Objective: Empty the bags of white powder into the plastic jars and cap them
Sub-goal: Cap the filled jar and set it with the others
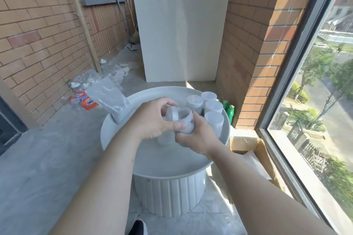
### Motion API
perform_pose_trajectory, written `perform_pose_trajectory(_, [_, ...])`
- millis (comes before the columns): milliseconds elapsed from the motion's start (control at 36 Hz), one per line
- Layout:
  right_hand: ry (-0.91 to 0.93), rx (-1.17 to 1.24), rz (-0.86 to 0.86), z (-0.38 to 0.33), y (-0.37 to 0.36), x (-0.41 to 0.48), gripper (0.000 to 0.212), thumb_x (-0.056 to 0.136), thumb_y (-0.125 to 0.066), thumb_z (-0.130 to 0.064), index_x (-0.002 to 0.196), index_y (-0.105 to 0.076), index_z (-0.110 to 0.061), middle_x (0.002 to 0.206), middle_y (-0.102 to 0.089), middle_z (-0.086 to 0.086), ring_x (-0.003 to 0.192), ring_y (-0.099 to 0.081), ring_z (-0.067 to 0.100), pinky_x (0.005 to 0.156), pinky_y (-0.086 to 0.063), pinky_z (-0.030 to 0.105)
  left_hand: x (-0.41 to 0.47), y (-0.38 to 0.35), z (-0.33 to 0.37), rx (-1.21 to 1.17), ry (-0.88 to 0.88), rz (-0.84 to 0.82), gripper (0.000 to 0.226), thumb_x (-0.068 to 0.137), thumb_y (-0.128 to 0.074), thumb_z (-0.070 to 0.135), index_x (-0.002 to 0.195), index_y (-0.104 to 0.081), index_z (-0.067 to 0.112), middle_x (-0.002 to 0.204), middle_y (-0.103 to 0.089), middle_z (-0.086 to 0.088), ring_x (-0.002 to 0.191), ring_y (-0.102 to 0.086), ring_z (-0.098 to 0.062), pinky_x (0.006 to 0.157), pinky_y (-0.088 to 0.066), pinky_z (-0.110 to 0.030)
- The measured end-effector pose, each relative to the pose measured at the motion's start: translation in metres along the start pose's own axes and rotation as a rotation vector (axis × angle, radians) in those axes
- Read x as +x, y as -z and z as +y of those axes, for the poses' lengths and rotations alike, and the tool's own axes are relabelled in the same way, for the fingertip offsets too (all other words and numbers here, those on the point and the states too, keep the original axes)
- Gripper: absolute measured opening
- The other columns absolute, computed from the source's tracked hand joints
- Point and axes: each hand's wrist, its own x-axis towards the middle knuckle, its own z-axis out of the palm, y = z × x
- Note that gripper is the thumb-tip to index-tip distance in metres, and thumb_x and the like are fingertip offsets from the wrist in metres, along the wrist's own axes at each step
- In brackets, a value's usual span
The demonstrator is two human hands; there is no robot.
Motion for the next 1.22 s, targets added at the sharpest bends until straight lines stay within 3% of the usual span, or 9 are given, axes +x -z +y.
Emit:
perform_pose_trajectory(139, [0.034, -0.024, 0.013, -0.003, 0.011, -0.004, 0.039, 0.060, -0.070, -0.034, 0.091, -0.048, -0.029, 0.096, -0.052, -0.005, 0.090, -0.052, 0.009, 0.063, -0.039, 0.019, 0.005, -0.008, 0.014, 0.021, -0.026, 0.059, 0.062, 0.070, -0.077, 0.063, 0.124, -0.056, 0.041, 0.123, -0.057, 0.012, 0.099, -0.059, -0.009, 0.080, -0.044, -0.025])
perform_pose_trajectory(250, [0.025, -0.026, 0.007, -0.003, 0.011, -0.005, 0.039, 0.069, -0.076, -0.022, 0.096, -0.047, -0.024, 0.081, -0.059, -0.009, 0.069, -0.057, 0.010, 0.050, -0.042, 0.015, 0.011, -0.017, 0.019, 0.185, -0.057, 0.030, 0.062, 0.077, -0.065, 0.070, 0.130, -0.054, 0.038, 0.132, -0.059, 0.011, 0.119, -0.055, -0.010, 0.091, -0.044, -0.027])
perform_pose_trajectory(417, [0.005, -0.074, 0.031, -0.006, 0.007, -0.005, 0.046, 0.069, -0.077, -0.024, 0.106, -0.049, -0.027, 0.089, -0.064, -0.010, 0.079, -0.062, 0.006, 0.055, -0.044, 0.019, 0.015, -0.023, 0.029, 0.413, 0.015, 0.099, 0.058, 0.083, -0.050, 0.076, 0.118, -0.055, 0.029, 0.104, -0.054, 0.011, 0.093, -0.052, -0.014, 0.076, -0.046, -0.032])
perform_pose_trajectory(472, [0.014, -0.106, 0.030, -0.007, 0.007, -0.005, 0.046, 0.069, -0.077, -0.023, 0.105, -0.048, -0.025, 0.088, -0.062, -0.010, 0.081, -0.061, 0.009, 0.056, -0.043, 0.021, 0.016, -0.026, 0.029, 0.448, 0.086, 0.115, 0.056, 0.085, -0.046, 0.075, 0.105, -0.055, 0.023, 0.094, -0.056, 0.010, 0.084, -0.055, -0.015, 0.071, -0.050, -0.036])
perform_pose_trajectory(611, [0.048, -0.203, 0.042, -0.005, 0.006, -0.005, 0.044, 0.067, -0.078, -0.023, 0.093, -0.044, -0.021, 0.085, -0.058, -0.006, 0.082, -0.058, 0.019, 0.059, -0.040, 0.026, 0.017, -0.034, 0.031, 0.501, 0.164, 0.108, 0.053, 0.090, -0.037, 0.071, 0.075, -0.042, 0.021, 0.079, -0.055, -0.001, 0.071, -0.053, -0.018, 0.053, -0.035, -0.032])
perform_pose_trajectory(778, [0.023, -0.211, 0.048, -0.005, 0.009, -0.003, 0.047, 0.066, -0.079, -0.027, 0.100, -0.047, -0.021, 0.088, -0.061, -0.006, 0.083, -0.060, 0.017, 0.059, -0.042, 0.025, 0.019, -0.033, 0.028, 0.460, 0.110, 0.033, 0.049, 0.090, -0.037, 0.073, 0.082, -0.046, 0.026, 0.086, -0.053, 0.005, 0.077, -0.052, -0.013, 0.058, -0.036, -0.032])
perform_pose_trajectory(1000, [-0.022, -0.136, 0.002, -0.006, 0.012, -0.005, 0.049, 0.064, -0.081, -0.026, 0.105, -0.054, -0.023, 0.088, -0.063, -0.010, 0.077, -0.060, 0.006, 0.055, -0.041, 0.018, 0.020, -0.024, 0.022, 0.360, -0.002, -0.107, 0.038, 0.091, -0.045, 0.068, 0.107, -0.055, 0.035, 0.104, -0.054, 0.008, 0.097, -0.055, -0.017, 0.088, -0.049, -0.040])
perform_pose_trajectory(1111, [-0.007, -0.174, -0.023, -0.007, 0.008, -0.006, 0.051, 0.066, -0.080, -0.026, 0.109, -0.053, -0.022, 0.089, -0.064, -0.010, 0.078, -0.062, 0.008, 0.059, -0.048, 0.022, 0.018, -0.018, 0.022, 0.360, 0.062, -0.142, 0.042, 0.091, -0.039, 0.072, 0.104, -0.057, 0.036, 0.103, -0.060, 0.011, 0.095, -0.058, -0.013, 0.084, -0.049, -0.036])
perform_pose_trajectory(1222, [0.021, -0.248, 0.002, -0.011, 0.005, -0.006, 0.045, 0.067, -0.080, -0.026, 0.099, -0.049, -0.019, 0.086, -0.062, -0.007, 0.081, -0.062, 0.015, 0.067, -0.053, 0.032, 0.017, -0.026, 0.025, 0.402, 0.155, -0.027, 0.054, 0.093, -0.025, 0.073, 0.087, -0.051, 0.026, 0.087, -0.059, 0.005, 0.081, -0.057, -0.016, 0.066, -0.043, -0.035])
